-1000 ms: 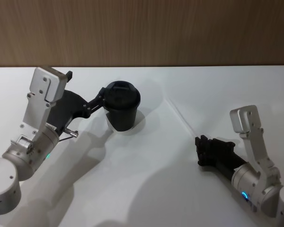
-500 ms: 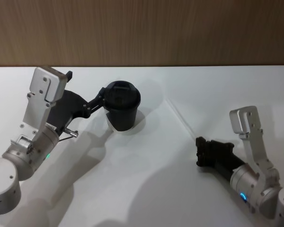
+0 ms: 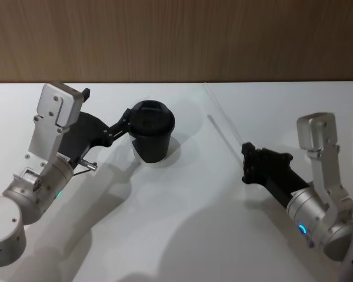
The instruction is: Pick up the straw with one hand, pass it to the other hand, and insert it into the cup.
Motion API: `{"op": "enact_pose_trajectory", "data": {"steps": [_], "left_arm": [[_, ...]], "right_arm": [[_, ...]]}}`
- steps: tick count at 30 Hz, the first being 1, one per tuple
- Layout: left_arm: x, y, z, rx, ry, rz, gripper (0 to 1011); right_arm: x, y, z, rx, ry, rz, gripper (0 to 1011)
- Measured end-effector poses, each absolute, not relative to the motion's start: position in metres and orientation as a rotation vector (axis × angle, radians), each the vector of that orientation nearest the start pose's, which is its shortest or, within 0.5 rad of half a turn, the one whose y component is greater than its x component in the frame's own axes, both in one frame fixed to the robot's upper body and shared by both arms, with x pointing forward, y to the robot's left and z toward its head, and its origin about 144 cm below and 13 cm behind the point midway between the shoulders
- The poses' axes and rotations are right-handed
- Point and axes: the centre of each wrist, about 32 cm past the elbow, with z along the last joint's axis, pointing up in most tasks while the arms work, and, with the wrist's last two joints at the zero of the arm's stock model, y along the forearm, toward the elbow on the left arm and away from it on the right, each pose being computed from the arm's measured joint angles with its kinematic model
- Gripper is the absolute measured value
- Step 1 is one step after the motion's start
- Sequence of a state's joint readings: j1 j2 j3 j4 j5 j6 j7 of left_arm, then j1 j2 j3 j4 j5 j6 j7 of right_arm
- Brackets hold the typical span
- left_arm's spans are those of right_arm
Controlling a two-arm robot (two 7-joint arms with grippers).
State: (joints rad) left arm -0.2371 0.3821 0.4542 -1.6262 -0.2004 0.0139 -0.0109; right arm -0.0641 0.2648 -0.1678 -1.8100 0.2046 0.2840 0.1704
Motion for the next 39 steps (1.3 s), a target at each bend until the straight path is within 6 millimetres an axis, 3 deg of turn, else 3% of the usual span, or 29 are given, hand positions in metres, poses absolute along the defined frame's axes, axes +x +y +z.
{"op": "enact_pose_trajectory", "data": {"steps": [26,39], "left_arm": [[0.492,0.198,1.204,0.061,-0.268,1.124,1000],[0.492,0.198,1.204,0.061,-0.268,1.124,1000]], "right_arm": [[0.449,-0.218,1.235,0.187,-0.198,-0.935,4],[0.461,-0.202,1.246,0.334,-0.218,-0.785,4]]}}
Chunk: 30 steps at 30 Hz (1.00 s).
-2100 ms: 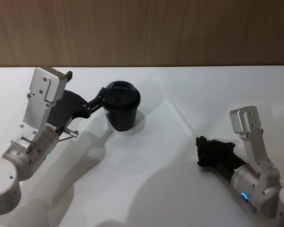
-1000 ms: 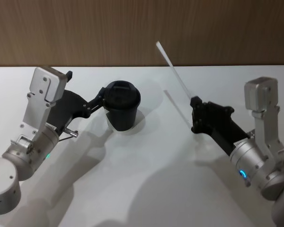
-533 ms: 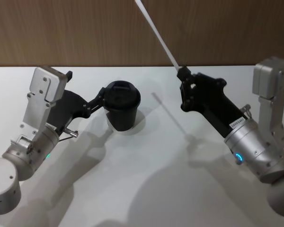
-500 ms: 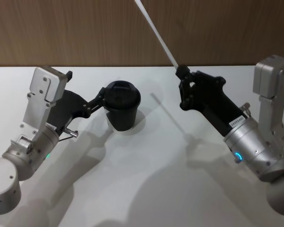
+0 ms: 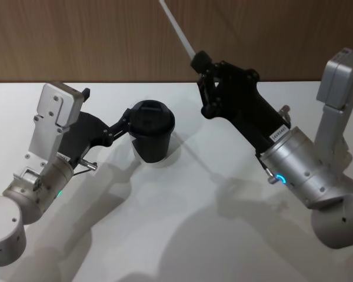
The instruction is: Pick up the straw with one hand, pass it to the other hand, and insert it into the cup.
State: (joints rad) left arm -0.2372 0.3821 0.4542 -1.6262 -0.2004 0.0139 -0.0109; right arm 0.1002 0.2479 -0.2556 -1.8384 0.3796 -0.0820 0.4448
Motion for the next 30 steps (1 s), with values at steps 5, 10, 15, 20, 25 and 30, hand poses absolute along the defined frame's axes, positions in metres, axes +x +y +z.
{"op": "enact_pose_trajectory", "data": {"steps": [5,10,15,20,25,30], "left_arm": [[0.492,0.198,1.204,0.061,-0.268,1.124,1000],[0.492,0.198,1.204,0.061,-0.268,1.124,1000],[0.492,0.198,1.204,0.061,-0.267,1.124,1000],[0.492,0.198,1.204,0.061,-0.268,1.124,1000],[0.492,0.198,1.204,0.061,-0.267,1.124,1000],[0.492,0.2,1.206,0.051,-0.259,1.116,1000]], "right_arm": [[0.465,-0.193,1.248,0.365,-0.212,-0.75,4],[0.468,-0.187,1.246,0.378,-0.209,-0.729,4],[0.469,-0.182,1.243,0.38,-0.202,-0.717,4],[0.471,-0.177,1.239,0.38,-0.192,-0.707,4],[0.472,-0.174,1.237,0.38,-0.186,-0.701,4],[0.472,-0.172,1.235,0.38,-0.182,-0.696,4]]}}
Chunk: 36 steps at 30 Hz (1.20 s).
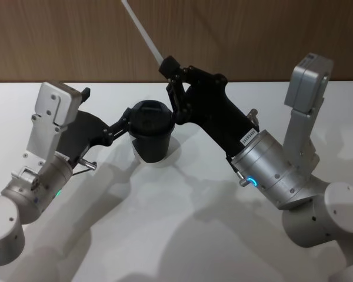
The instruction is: Pick up the straw with one hand, pass it to the other hand, and insert it into the cup.
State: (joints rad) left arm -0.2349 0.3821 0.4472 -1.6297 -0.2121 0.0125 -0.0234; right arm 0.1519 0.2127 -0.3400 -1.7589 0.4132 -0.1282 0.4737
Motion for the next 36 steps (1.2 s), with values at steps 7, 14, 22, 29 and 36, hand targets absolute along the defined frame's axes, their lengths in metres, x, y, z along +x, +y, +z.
{"op": "enact_pose_trajectory", "data": {"steps": [7,14,22,29,36], "left_arm": [[0.493,0.207,1.212,-0.006,-0.221,1.064,1000],[0.493,0.214,1.22,-0.063,-0.189,0.997,1000],[0.495,0.223,1.229,-0.131,-0.159,0.896,1000],[0.497,0.231,1.235,-0.189,-0.133,0.807,1000],[0.497,0.238,1.241,-0.243,-0.12,0.729,1000]], "right_arm": [[0.473,-0.17,1.234,0.381,-0.178,-0.691,4],[0.473,-0.169,1.233,0.381,-0.176,-0.689,4],[0.473,-0.168,1.232,0.381,-0.176,-0.688,4],[0.473,-0.168,1.232,0.381,-0.176,-0.688,4],[0.473,-0.168,1.232,0.381,-0.175,-0.687,4]]}}
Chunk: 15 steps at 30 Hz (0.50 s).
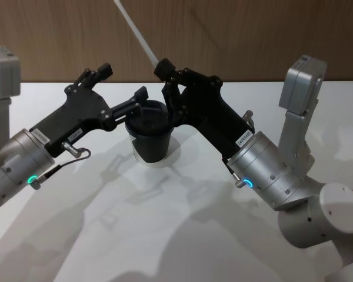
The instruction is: Pick up the straw with one hand, pass it to the other hand, and insert it into the cup.
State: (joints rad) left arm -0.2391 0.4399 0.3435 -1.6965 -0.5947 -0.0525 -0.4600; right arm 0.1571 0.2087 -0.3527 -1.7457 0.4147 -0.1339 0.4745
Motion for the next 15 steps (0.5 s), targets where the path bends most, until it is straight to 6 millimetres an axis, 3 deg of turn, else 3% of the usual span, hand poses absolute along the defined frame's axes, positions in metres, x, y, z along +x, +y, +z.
{"op": "enact_pose_trajectory", "data": {"steps": [15], "left_arm": [[0.488,0.257,1.254,-0.305,-0.149,0.679,1000]], "right_arm": [[0.473,-0.168,1.232,0.38,-0.174,-0.687,4]]}}
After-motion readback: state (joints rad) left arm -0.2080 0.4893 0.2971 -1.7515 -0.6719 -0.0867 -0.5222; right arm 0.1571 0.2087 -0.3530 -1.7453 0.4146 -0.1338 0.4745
